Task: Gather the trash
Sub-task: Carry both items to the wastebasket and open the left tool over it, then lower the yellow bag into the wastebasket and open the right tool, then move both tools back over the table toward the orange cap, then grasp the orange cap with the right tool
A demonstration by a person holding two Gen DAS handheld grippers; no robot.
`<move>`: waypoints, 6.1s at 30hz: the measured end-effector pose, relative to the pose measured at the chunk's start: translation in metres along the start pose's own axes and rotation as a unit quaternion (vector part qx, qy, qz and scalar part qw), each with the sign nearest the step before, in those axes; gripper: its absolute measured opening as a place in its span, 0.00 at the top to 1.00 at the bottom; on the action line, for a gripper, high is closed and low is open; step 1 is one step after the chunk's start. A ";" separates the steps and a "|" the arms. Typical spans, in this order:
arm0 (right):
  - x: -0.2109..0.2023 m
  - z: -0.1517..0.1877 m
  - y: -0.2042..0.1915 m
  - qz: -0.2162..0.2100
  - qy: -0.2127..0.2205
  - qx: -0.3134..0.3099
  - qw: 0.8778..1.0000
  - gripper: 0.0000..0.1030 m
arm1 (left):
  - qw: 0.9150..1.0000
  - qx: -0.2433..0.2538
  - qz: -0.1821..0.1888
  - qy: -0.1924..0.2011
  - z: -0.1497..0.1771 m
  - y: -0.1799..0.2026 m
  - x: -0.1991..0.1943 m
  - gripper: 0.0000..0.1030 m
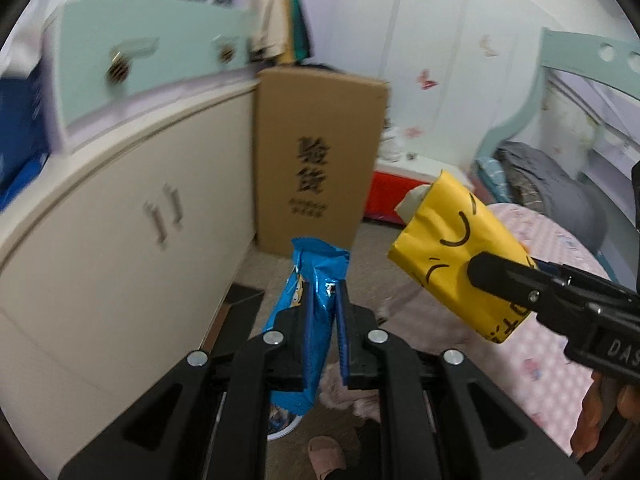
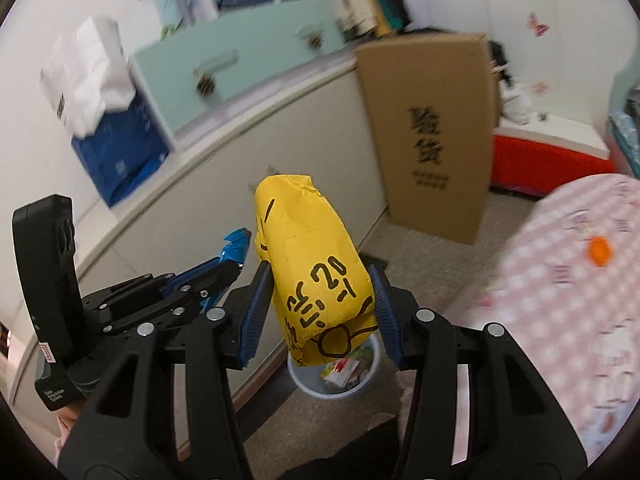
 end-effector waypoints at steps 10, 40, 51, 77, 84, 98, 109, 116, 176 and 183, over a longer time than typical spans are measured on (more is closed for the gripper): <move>0.106 0.027 -0.028 0.003 -0.069 -0.015 0.997 0.53 | 0.996 -0.057 -0.038 -0.052 0.046 -0.086 0.055 0.90; 0.202 0.058 -0.017 0.019 -0.146 -0.040 0.988 0.53 | 0.978 -0.146 -0.061 -0.135 0.107 -0.157 0.163 0.32; 0.183 0.049 -0.031 0.009 -0.153 -0.069 0.986 0.53 | 0.980 -0.131 -0.098 -0.115 0.088 -0.159 0.121 0.25; 0.253 0.101 -0.039 0.027 -0.227 -0.118 0.966 0.52 | 0.972 -0.136 -0.115 -0.153 0.128 -0.187 0.164 0.23; 0.274 0.120 -0.031 0.038 -0.248 -0.113 0.961 0.51 | 0.968 -0.145 -0.112 -0.173 0.154 -0.195 0.190 0.23; 0.265 0.113 -0.027 0.052 -0.236 -0.090 0.966 0.32 | 0.964 -0.132 -0.118 -0.198 0.165 -0.201 0.193 0.23; 0.155 0.062 -0.029 0.063 -0.144 -0.090 0.983 0.32 | 0.979 -0.108 -0.107 -0.137 0.111 -0.155 0.121 0.23; 0.056 0.031 -0.022 0.055 -0.073 -0.073 0.993 0.31 | 0.988 -0.085 -0.103 -0.074 0.069 -0.097 0.047 0.21; -0.016 0.023 0.064 0.122 -0.037 -0.056 0.990 0.72 | 0.993 -0.069 -0.056 -0.080 0.083 -0.010 0.055 0.16; 0.053 0.108 -0.001 0.083 -0.107 -0.092 0.986 0.72 | 0.984 -0.126 -0.074 -0.106 0.152 -0.046 0.060 0.16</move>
Point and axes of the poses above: each gripper's, at about its wrist camera, not at the fingertips, and x roughly the way its jaws point, y to its right, z to its underside, the point moved 5 cm from there along x, roughly the way its jaws point, and after that the axes turned 4 degrees about z, right-handed, at the moved point
